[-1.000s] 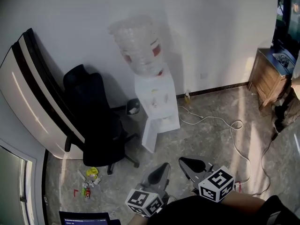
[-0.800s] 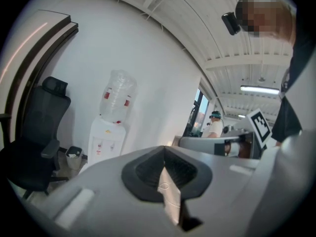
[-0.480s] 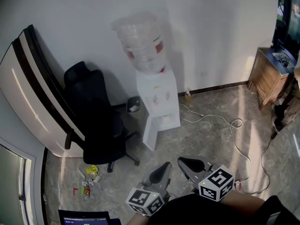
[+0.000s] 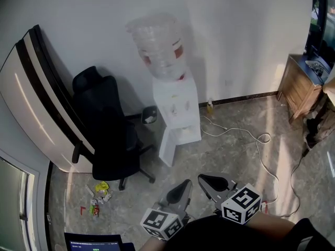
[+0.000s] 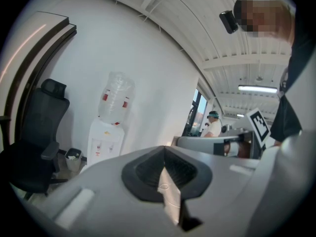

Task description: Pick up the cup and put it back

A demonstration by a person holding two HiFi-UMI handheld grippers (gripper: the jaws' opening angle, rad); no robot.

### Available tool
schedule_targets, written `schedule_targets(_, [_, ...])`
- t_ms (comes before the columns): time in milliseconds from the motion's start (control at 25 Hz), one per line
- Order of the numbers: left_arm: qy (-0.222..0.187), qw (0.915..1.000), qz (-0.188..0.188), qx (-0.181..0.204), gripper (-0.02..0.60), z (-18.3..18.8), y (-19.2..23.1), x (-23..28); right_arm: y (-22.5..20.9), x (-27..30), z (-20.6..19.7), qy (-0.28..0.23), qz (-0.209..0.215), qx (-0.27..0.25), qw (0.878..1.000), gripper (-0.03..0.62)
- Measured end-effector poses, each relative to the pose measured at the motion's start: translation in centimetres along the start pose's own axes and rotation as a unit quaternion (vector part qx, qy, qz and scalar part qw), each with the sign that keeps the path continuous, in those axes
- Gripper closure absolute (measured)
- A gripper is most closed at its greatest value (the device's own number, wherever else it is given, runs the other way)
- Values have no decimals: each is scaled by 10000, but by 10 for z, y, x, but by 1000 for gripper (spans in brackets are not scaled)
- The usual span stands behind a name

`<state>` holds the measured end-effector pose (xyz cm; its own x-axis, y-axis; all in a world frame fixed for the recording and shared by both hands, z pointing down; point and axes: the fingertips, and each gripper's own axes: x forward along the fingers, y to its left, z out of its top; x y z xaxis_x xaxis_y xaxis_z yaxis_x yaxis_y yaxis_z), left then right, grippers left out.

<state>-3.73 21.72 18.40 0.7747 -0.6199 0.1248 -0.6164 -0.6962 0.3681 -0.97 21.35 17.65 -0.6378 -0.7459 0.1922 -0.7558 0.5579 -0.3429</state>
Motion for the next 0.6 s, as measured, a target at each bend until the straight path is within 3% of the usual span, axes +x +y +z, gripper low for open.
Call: schedule_targets(600, [-47,10000,1,11,578,-3,-10,-9,10,-10,-4,14,55,-68,10000,588])
